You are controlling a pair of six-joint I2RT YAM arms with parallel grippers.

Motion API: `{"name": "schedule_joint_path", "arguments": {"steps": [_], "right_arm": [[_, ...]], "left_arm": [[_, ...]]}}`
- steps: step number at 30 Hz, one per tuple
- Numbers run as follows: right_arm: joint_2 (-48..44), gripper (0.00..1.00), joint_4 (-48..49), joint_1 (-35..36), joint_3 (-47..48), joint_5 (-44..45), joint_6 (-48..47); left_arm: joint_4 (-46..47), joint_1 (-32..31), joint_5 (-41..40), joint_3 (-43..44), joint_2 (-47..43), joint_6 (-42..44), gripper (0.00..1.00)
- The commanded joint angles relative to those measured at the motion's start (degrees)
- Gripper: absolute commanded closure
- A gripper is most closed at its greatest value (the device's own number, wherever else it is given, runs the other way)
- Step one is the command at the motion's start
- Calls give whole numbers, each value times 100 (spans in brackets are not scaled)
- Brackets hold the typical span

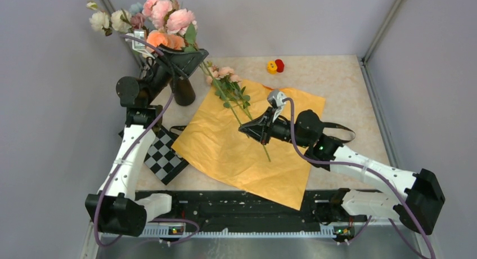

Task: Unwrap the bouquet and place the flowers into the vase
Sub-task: Pick up the fake flower from the wrapping paper, then insert the fake flower into the vase.

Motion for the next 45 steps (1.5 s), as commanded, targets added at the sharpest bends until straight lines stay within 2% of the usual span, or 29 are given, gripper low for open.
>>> {"name": "schedule_joint_path", "arguments": {"steps": [1, 4, 11, 15, 16, 22, 27, 32, 37, 41, 45], "right_arm": [[-156, 100, 181, 71, 319, -26, -179], [-127, 100, 175, 68, 348, -65, -189], [-51, 100, 165, 65, 367, -49, -203], [-51, 100, 144, 71, 376, 3, -204], [-51, 100, 136, 67, 376, 19, -203], [-59, 98, -81, 68, 440, 324, -238], [-174, 57, -433, 73, 481, 930, -283], [-397, 37, -744, 59, 418, 1531, -433], [-563, 27, -1090, -304, 347, 1771, -362], [-722, 20, -1246, -981, 222, 1423, -139], [-777, 17, -1852, -1526, 316, 1340, -266]], "left_arm": [[93, 140, -32, 168, -195, 68, 31], [-81, 208, -128, 167, -256, 203, 40], [-156, 253, -98, 210, -257, 276, 71], [-296, 272, -106, 213, -287, 407, 98], [-324, 272, -127, 194, -303, 434, 100], [-521, 290, -35, 236, -341, 766, 100], [-1295, 378, 147, 375, -483, 2025, 100], [-2151, 584, 155, 394, -744, 3384, 100], [-2484, 1108, -256, 209, -1020, 4244, 100], [-2381, 1707, -375, 109, -1042, 4241, 100], [-2154, 2315, -528, -8, -1117, 4232, 100]]}}
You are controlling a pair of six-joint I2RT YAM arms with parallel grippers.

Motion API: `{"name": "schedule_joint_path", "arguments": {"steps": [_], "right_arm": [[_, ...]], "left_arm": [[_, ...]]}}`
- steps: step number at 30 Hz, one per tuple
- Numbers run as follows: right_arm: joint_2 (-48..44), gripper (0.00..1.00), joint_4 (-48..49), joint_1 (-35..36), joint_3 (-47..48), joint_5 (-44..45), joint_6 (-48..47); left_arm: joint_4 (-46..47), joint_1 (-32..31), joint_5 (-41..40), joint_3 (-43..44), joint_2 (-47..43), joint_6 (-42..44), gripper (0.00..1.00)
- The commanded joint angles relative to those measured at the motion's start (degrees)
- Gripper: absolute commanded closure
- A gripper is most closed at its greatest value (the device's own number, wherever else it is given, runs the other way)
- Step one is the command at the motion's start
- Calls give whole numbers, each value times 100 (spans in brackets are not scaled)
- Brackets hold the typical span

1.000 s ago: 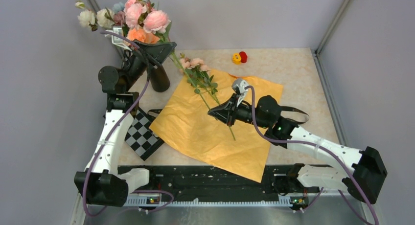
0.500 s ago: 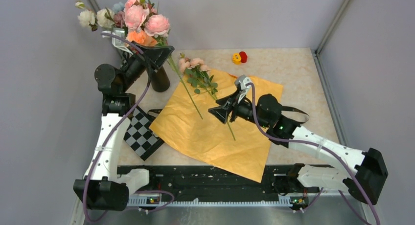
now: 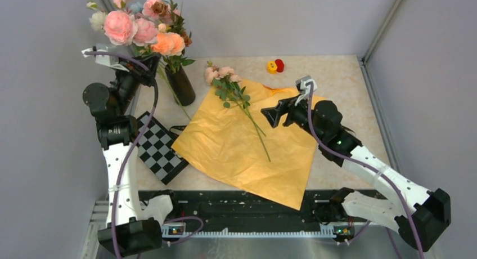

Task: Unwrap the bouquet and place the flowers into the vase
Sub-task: Insert the fake flower into the vase.

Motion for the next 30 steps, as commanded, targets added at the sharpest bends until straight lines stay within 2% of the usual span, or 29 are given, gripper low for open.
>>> {"name": "schedule_joint_path", "arguments": {"steps": [1, 5, 12, 22, 30], "right_arm": [[-197, 17, -615, -535, 146, -140, -56], [-312, 15, -909, -1090, 70, -262, -99], [-491, 15, -628, -1760, -226, -645, 83], [-805, 15, -617, -1897, -185, -777, 38], [-1175, 15, -936, -1896, -168, -715, 13]], "left_arm": [[367, 551, -362, -158, -142, 256, 100], [685, 886, -786, -269, -252, 379, 100], [1863, 932, -1629, -637, -328, 460, 100], [3698, 942, -2401, -955, 367, -144, 100], [4262, 942, -2315, -657, 1099, -508, 100]]}}
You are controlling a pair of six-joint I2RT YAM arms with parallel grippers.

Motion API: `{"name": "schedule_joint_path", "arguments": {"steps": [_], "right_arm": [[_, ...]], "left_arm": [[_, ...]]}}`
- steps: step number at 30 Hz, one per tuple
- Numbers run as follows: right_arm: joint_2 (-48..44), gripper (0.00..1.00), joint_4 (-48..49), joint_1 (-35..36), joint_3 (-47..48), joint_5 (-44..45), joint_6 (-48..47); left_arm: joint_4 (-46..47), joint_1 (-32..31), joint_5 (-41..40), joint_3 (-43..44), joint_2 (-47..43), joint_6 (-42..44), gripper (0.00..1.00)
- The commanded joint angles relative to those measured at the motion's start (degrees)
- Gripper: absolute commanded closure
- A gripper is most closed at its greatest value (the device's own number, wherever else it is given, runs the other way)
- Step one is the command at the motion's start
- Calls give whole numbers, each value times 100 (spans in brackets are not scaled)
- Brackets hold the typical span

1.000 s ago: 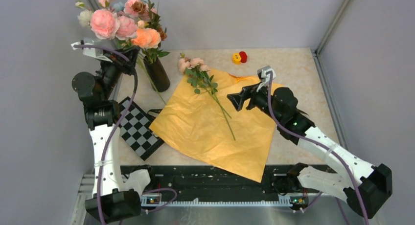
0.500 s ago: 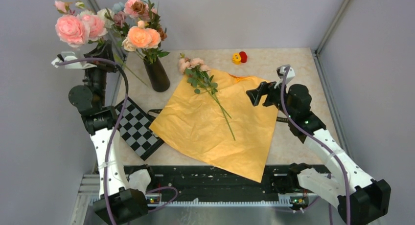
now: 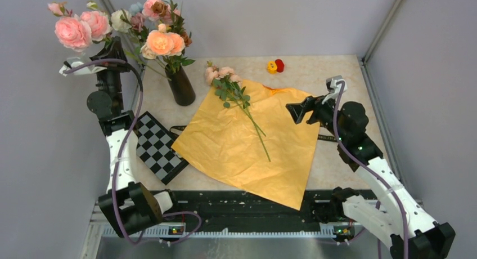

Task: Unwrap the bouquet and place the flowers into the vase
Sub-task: Insert the fake flower into the vase.

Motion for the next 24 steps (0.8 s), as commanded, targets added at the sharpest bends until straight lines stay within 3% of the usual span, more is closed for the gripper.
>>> {"name": "schedule_joint_path", "arguments": {"steps": [1, 8, 24], "right_arm": [[-305, 15, -98, -70, 44, 29, -7], [-479, 15, -217, -75, 34, 45, 49], [-498, 15, -256, -75, 28, 103, 51]], "left_arm": [[829, 30, 39, 303, 319, -236, 100], [1085, 27, 321, 617, 717, -309, 100], [642, 26, 600, 1165, 1057, -45, 100]]}}
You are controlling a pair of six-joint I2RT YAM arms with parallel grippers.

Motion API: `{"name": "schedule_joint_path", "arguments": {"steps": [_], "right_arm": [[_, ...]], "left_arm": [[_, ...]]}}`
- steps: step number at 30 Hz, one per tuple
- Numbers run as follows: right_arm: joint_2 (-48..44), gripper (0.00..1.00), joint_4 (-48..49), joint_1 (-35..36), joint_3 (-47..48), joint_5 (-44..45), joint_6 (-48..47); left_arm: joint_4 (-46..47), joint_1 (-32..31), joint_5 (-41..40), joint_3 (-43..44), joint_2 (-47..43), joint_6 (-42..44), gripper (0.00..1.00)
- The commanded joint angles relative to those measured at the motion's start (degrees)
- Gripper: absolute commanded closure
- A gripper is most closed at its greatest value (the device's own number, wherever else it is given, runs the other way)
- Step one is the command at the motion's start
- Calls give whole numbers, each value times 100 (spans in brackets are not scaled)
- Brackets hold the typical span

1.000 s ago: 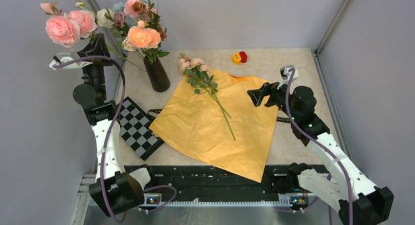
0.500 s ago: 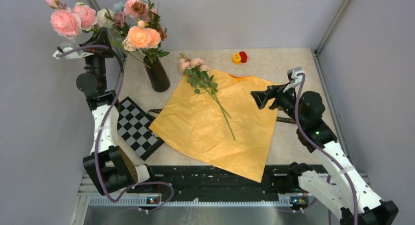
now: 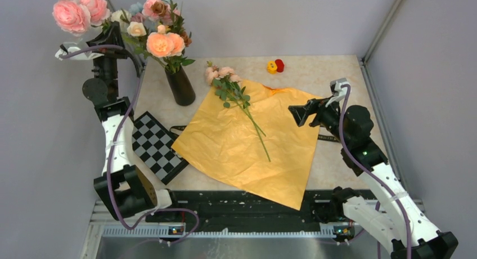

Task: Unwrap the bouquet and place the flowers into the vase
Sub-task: Insert the fake flower into the vase.

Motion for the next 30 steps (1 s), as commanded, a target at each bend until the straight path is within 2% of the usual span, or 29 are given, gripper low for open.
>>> {"name": "schedule_joint_path", "arguments": {"steps": [1, 17, 30], "right_arm": [[-74, 15, 63, -73, 19, 68, 42], [-103, 16, 194, -73, -144, -101, 73], [-110, 16, 241, -73, -243, -177, 69]], "left_arm": [[79, 23, 209, 219, 115, 78, 100], [60, -116, 316, -222, 377, 139, 100], [30, -499, 318, -456, 653, 390, 100]]}}
